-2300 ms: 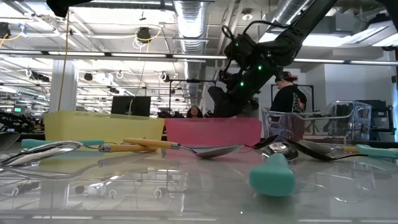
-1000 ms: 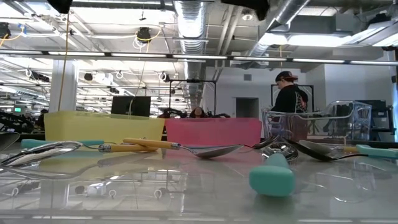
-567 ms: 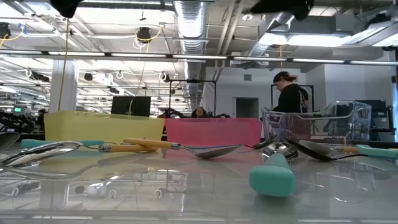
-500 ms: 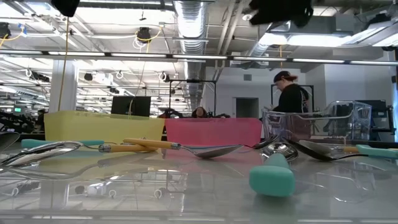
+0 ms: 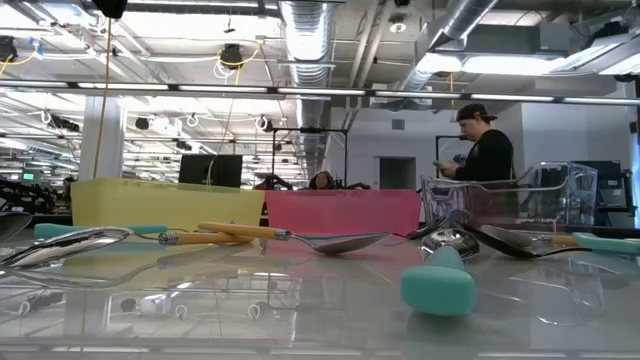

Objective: Sort silverware by color (type)
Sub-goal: Put the blue spoon into the transparent bin

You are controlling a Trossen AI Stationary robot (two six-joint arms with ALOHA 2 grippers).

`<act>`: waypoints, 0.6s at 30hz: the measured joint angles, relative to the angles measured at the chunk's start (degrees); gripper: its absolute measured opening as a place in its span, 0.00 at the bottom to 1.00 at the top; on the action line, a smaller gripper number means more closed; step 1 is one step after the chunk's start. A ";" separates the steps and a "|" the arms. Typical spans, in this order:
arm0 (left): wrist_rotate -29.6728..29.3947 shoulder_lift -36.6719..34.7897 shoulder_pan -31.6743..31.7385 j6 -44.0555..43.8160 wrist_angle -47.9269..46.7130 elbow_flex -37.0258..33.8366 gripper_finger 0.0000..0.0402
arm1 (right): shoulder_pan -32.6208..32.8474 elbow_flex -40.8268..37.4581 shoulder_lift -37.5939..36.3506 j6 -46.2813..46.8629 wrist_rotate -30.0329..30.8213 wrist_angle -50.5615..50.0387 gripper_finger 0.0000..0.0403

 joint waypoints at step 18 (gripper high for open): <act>0.32 -4.70 0.00 9.41 3.23 0.02 0.70 | -28.57 -0.02 -22.75 -1.80 -39.24 -23.24 0.50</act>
